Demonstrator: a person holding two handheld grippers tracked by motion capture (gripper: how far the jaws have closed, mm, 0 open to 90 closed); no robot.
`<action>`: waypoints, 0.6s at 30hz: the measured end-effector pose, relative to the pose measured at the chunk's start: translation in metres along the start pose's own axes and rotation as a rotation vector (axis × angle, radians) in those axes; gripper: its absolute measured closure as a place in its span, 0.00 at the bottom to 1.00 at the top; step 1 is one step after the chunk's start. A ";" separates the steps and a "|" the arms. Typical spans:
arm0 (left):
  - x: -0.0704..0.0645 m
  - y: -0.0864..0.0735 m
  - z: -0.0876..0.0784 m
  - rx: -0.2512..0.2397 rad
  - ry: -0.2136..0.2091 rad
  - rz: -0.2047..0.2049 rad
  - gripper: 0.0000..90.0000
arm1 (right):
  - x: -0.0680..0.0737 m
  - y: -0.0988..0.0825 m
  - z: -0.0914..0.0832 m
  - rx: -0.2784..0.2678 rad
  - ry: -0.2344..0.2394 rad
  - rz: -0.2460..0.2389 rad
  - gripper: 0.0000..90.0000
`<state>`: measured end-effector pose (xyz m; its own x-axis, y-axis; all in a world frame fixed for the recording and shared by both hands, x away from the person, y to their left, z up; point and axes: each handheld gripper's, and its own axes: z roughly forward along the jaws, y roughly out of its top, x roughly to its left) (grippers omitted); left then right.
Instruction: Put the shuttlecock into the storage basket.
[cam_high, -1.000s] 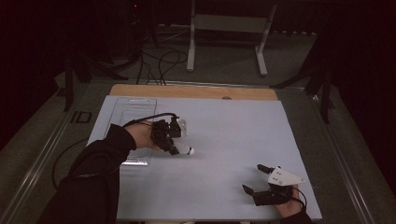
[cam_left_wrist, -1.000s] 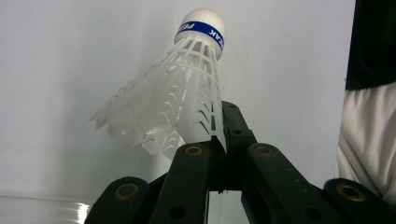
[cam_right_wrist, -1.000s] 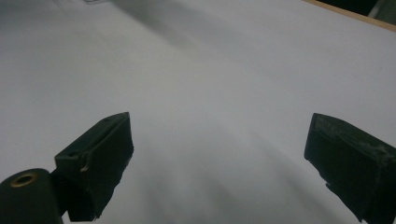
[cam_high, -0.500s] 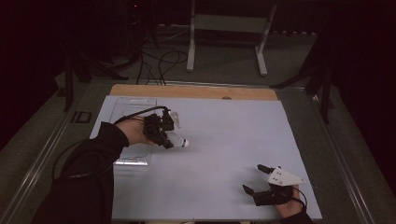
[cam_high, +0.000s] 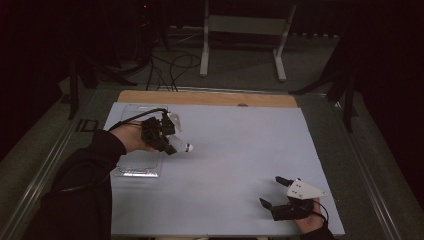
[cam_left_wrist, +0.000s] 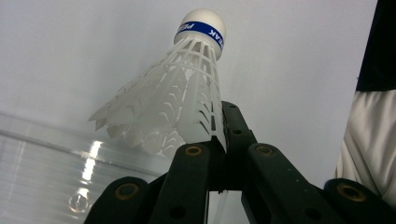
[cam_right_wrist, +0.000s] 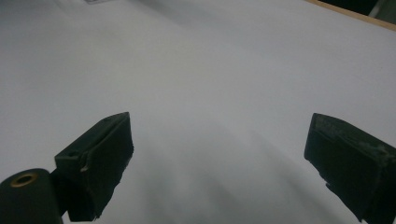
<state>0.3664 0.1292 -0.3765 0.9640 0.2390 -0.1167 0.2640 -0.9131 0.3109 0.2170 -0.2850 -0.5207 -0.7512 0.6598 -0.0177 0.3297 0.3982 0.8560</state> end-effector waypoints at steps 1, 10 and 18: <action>0.000 -0.001 -0.001 -0.002 0.002 0.000 1.00 | 0.000 0.000 0.000 0.000 0.000 0.000 0.09; 0.005 -0.014 -0.014 -0.008 0.035 -0.013 1.00 | 0.000 0.000 -0.001 -0.003 0.000 -0.001 0.09; 0.015 -0.033 -0.023 -0.026 0.062 -0.075 1.00 | 0.001 0.000 0.000 0.001 -0.001 0.000 0.09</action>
<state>0.3727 0.1703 -0.3663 0.9414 0.3270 -0.0823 0.3354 -0.8832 0.3277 0.2164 -0.2846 -0.5201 -0.7507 0.6604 -0.0180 0.3303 0.3988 0.8555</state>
